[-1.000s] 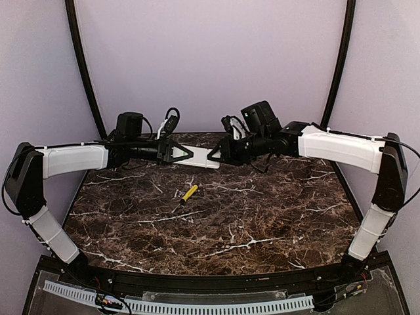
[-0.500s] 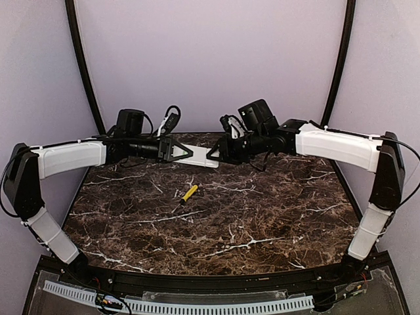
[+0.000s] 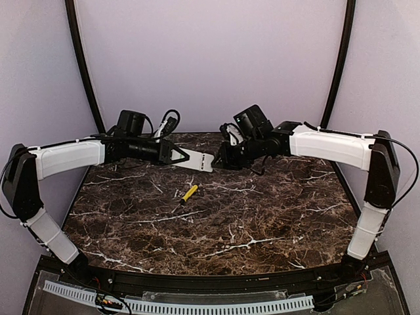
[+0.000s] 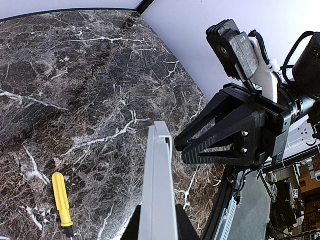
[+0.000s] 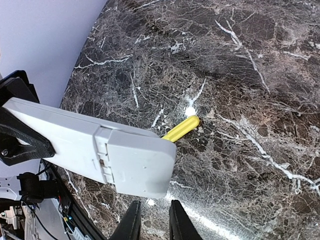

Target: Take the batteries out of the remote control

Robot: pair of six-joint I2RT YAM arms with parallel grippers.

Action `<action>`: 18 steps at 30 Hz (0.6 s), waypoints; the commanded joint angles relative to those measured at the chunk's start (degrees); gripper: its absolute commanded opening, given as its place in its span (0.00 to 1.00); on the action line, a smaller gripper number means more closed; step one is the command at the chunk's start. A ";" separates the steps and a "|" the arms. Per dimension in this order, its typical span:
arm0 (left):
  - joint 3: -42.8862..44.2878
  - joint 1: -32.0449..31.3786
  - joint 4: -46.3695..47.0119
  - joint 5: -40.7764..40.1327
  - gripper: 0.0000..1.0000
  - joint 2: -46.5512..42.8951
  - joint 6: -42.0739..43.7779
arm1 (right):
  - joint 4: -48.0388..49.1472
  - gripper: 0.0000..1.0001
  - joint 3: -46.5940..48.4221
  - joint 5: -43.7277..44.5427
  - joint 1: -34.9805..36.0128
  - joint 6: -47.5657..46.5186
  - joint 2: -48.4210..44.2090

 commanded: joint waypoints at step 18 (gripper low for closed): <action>1.90 -0.66 -1.94 -1.58 0.00 -3.05 2.35 | 2.23 0.60 0.71 -1.94 0.30 0.47 1.67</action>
